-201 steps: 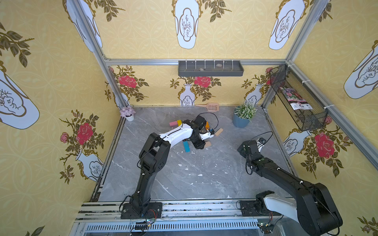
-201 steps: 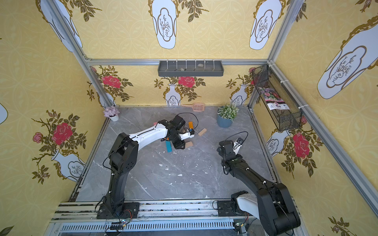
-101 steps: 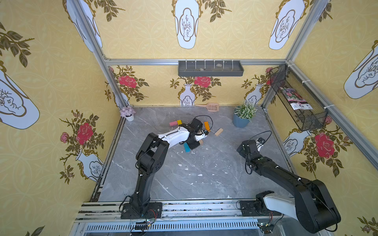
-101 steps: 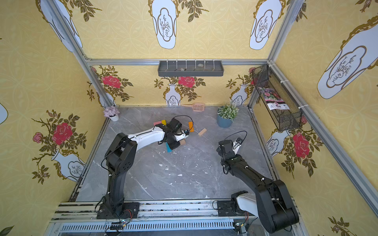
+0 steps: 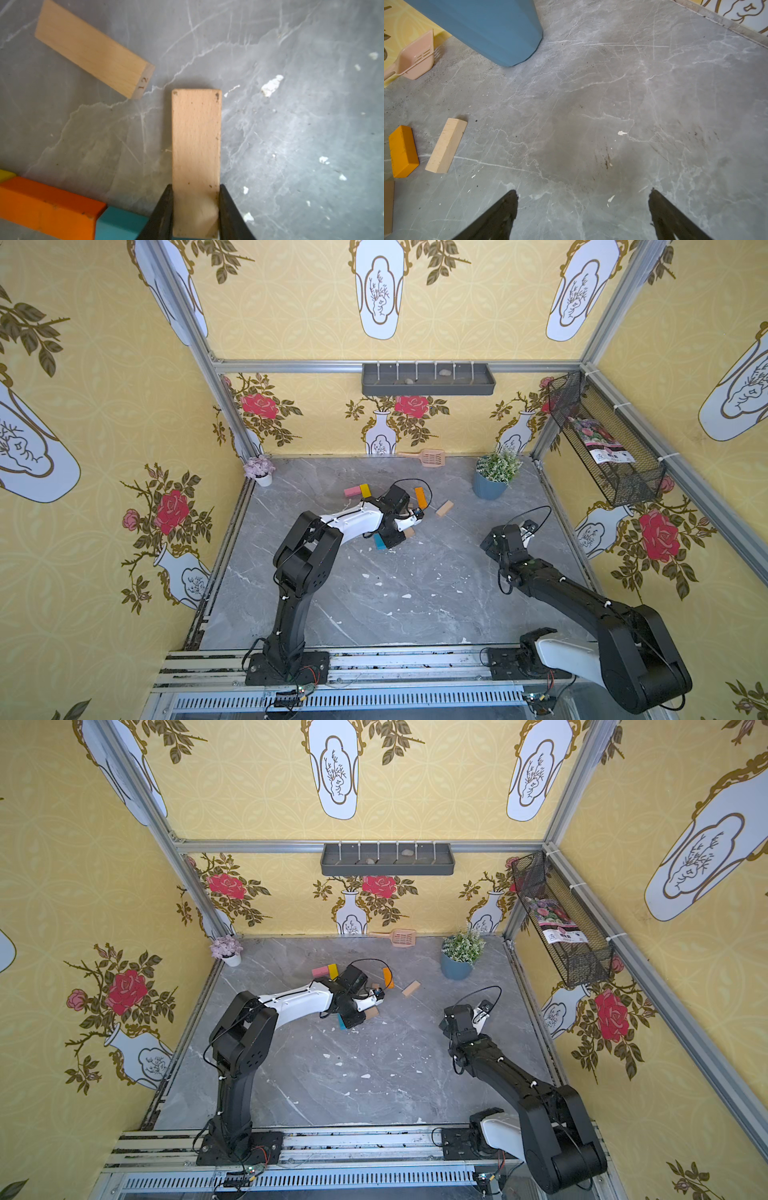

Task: Assemble a giraffe with building blocks
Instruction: Assemble the building block at the center of the board.

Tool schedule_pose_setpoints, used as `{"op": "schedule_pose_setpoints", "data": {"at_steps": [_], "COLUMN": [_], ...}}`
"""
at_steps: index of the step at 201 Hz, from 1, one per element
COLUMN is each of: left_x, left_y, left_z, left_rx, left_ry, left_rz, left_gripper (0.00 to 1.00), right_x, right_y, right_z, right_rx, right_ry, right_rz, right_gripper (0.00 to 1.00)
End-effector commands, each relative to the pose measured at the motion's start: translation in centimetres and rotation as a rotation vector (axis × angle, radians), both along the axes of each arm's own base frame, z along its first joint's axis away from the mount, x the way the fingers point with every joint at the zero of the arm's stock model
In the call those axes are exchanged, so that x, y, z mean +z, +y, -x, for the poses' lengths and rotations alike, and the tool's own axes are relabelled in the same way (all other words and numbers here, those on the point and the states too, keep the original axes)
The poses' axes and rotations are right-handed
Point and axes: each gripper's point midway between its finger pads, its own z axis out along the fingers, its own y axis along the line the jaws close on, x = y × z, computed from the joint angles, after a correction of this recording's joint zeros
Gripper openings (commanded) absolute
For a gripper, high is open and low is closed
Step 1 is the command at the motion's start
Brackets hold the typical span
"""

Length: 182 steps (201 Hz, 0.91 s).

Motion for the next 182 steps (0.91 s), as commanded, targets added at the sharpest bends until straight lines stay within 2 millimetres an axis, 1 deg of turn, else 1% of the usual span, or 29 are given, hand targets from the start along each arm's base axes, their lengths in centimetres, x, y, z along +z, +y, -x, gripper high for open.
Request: {"op": "schedule_pose_setpoints", "data": {"at_steps": [1, 66, 95, 105, 119, 125, 130, 132, 135, 138, 139, 140, 142, 169, 182], "left_x": [-0.5, -1.2, -1.1, -1.0, -0.9, -0.8, -0.8, -0.8, -0.7, -0.7, -0.7, -0.7, -0.7, 0.2, 1.2], "left_y": [0.0, 0.8, 0.9, 0.9, 0.8, 0.9, 0.9, 0.9, 0.9, 0.9, 0.9, 0.9, 0.9, 0.9, 0.5], "left_z": [0.7, 0.7, 0.4, 0.4, 0.2, 0.1, 0.0, 0.0, 0.0, 0.0, -0.1, -0.1, -0.1, -1.1, -1.4], "left_rx": [-0.029, -0.026, -0.025, -0.025, -0.021, -0.02, -0.018, -0.018, -0.02, -0.022, -0.023, -0.024, -0.025, -0.001, 0.006], "left_ry": [0.043, 0.06, 0.049, 0.048, 0.042, 0.037, 0.031, 0.031, 0.029, 0.029, 0.028, 0.027, 0.027, -0.022, -0.038], "left_rz": [0.008, -0.017, -0.024, -0.023, -0.024, -0.026, -0.029, -0.03, -0.029, -0.028, -0.029, -0.03, -0.031, -0.029, -0.009], "left_gripper": [0.11, 0.11, 0.12, 0.13, 0.18, 0.24, 0.33, 0.4, 0.54, 0.77, 0.87, 0.94, 0.99, 0.99, 0.99], "right_x": [0.9, 0.8, 0.8, 0.7, 0.8, 0.8, 0.8, 0.8, 0.9, 0.9, 0.9, 0.9, 0.9, 0.9, 1.0], "right_y": [0.2, 0.3, 0.3, 0.3, 0.3, 0.3, 0.3, 0.2, 0.2, 0.2, 0.2, 0.2, 0.2, 0.0, 0.0], "right_z": [-0.9, -0.9, -1.0, -1.0, -1.0, -1.0, -1.0, -0.9, -0.9, -0.9, -0.9, -0.9, -0.9, -0.7, -0.8], "right_rx": [-0.002, -0.001, 0.0, 0.001, 0.001, -0.001, -0.001, -0.001, -0.003, -0.001, -0.002, -0.003, -0.003, -0.008, -0.009], "right_ry": [-0.045, -0.042, -0.04, -0.039, -0.041, -0.041, -0.041, -0.04, -0.042, -0.043, -0.043, -0.043, -0.045, -0.048, -0.052], "right_rz": [-0.01, -0.01, -0.011, -0.009, -0.01, -0.01, -0.009, -0.007, -0.007, -0.008, -0.007, -0.007, -0.008, -0.004, -0.005], "right_gripper": [0.98, 0.98, 0.97, 0.97, 0.98, 0.98, 0.97, 0.97, 0.97, 0.97, 0.97, 0.97, 0.98, 0.97, 0.98]}}
